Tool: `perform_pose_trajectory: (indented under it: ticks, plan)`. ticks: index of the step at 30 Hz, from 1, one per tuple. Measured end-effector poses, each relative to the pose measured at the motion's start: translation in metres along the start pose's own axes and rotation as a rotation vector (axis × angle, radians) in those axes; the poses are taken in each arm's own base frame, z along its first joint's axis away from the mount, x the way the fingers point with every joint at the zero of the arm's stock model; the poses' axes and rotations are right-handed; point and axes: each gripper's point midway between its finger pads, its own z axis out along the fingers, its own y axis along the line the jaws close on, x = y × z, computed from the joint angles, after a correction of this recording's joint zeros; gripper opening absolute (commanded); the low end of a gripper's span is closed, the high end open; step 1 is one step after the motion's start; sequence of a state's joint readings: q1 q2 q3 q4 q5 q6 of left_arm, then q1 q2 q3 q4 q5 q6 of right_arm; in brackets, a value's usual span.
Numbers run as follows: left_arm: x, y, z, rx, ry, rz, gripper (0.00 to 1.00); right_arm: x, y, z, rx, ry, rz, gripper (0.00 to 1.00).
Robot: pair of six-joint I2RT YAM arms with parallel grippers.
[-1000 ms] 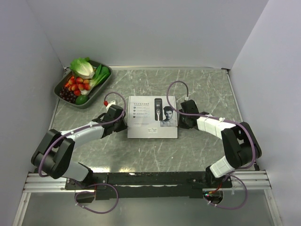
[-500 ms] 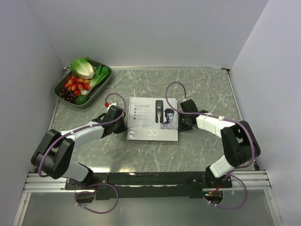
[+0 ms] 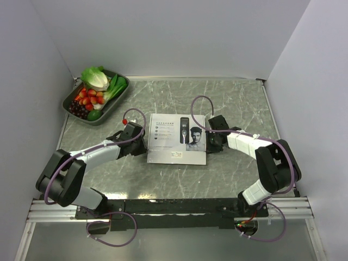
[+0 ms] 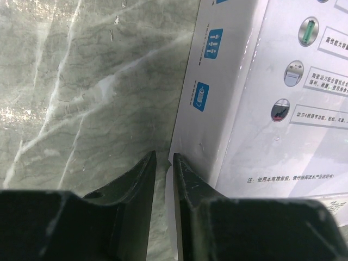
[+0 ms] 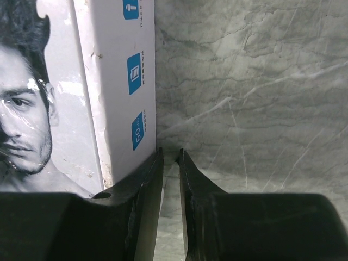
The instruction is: Sort the hair-cutting tools
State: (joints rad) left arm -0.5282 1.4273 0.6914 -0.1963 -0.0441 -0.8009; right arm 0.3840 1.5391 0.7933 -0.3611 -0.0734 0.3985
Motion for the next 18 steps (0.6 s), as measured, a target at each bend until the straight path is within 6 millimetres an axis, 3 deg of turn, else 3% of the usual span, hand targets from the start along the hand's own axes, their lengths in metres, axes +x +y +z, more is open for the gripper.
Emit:
perform_pose_trajectory:
  ticks: [18]
  plan:
    - [0.0008, -0.0004, 0.0001, 0.004, 0.003, 0.003, 0.25, 0.0055, -0.0019, -0.0021, 0.01, 0.049, 0.0, 0.27]
